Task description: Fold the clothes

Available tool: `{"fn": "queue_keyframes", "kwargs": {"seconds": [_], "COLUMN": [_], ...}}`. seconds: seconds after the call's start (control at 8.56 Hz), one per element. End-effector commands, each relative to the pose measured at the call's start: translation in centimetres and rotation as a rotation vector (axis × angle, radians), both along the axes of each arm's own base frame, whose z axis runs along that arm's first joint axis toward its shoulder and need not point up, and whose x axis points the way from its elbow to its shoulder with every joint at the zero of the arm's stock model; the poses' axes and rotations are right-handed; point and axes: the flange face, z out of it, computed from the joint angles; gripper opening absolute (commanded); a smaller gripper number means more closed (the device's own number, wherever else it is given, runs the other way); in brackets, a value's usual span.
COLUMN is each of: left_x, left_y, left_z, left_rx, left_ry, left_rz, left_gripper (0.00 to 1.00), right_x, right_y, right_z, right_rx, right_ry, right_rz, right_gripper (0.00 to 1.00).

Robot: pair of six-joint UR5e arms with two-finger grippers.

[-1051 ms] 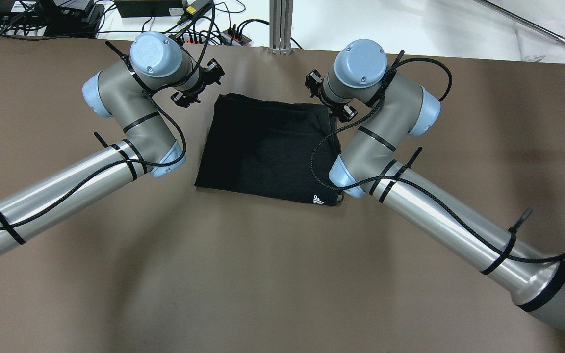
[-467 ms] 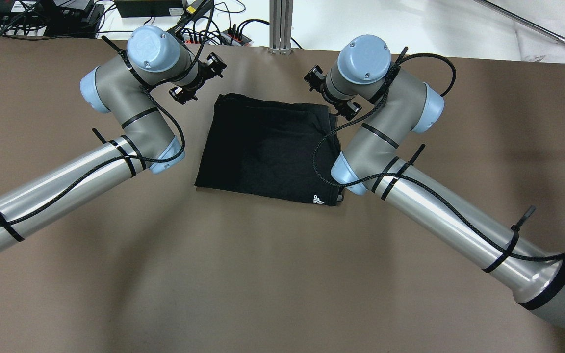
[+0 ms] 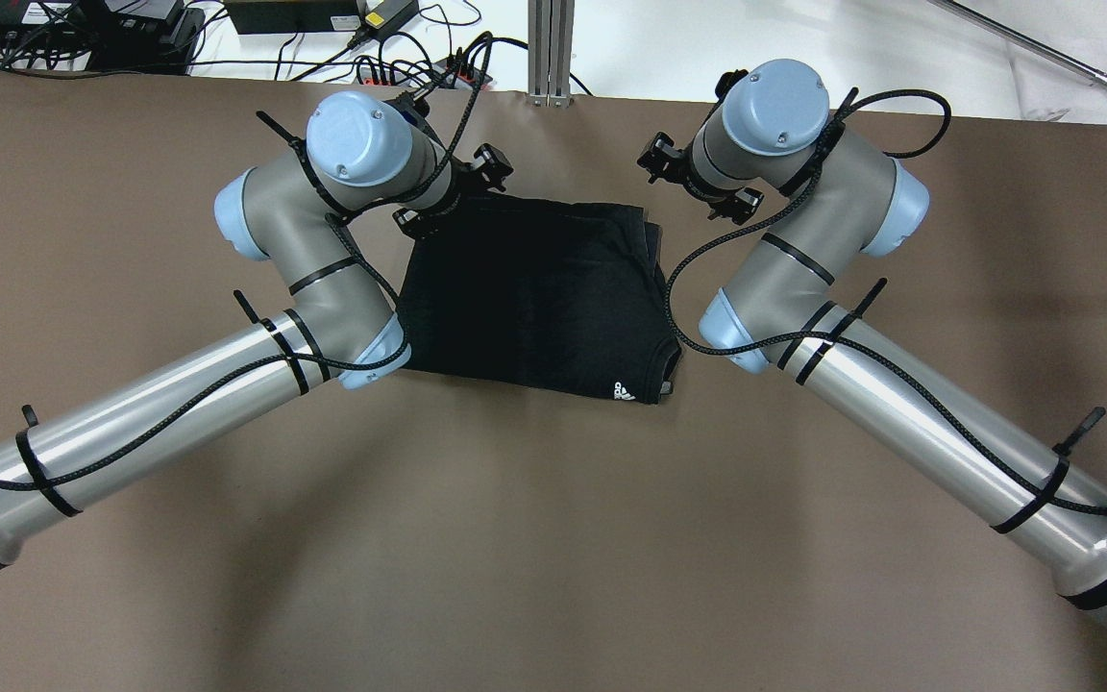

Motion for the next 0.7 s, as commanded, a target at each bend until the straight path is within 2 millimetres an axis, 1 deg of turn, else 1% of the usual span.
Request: {"fn": "queue_keyframes", "kwargs": {"seconds": [0.0, 0.12, 0.23, 0.35, 0.47, 0.58], "left_x": [3.1, 3.8, 4.0, 4.0, 4.3, 4.3], "left_y": [-0.5, -1.4, -2.4, -3.6, -4.3, -4.8], "left_z": [-0.9, 1.1, 2.0, 0.5, 1.1, 2.7], "left_rx": [0.078, 0.106, 0.113, 0.119, 0.12, 0.143], "left_ry": [-0.037, -0.03, -0.026, -0.033, -0.048, -0.038], "left_rz": [0.004, -0.015, -0.023, -0.045, -0.066, -0.09], "left_gripper": [0.95, 0.95, 0.94, 0.95, 0.95, 0.95], "right_x": [1.2, 1.3, 1.5, 1.6, 1.7, 1.9], "right_y": [-0.5, -0.4, -0.2, -0.1, 0.0, 0.3], "right_z": [1.8, 2.5, 3.6, 4.6, 5.7, 6.8], "right_rx": [-0.003, -0.005, -0.015, -0.021, -0.026, -0.019], "right_ry": [0.022, 0.028, 0.037, 0.046, 0.054, 0.049], "right_rz": [-0.002, -0.004, -0.005, -0.004, -0.003, -0.002], "right_gripper": [0.95, 0.95, 0.95, 0.95, 0.95, 0.95]}}
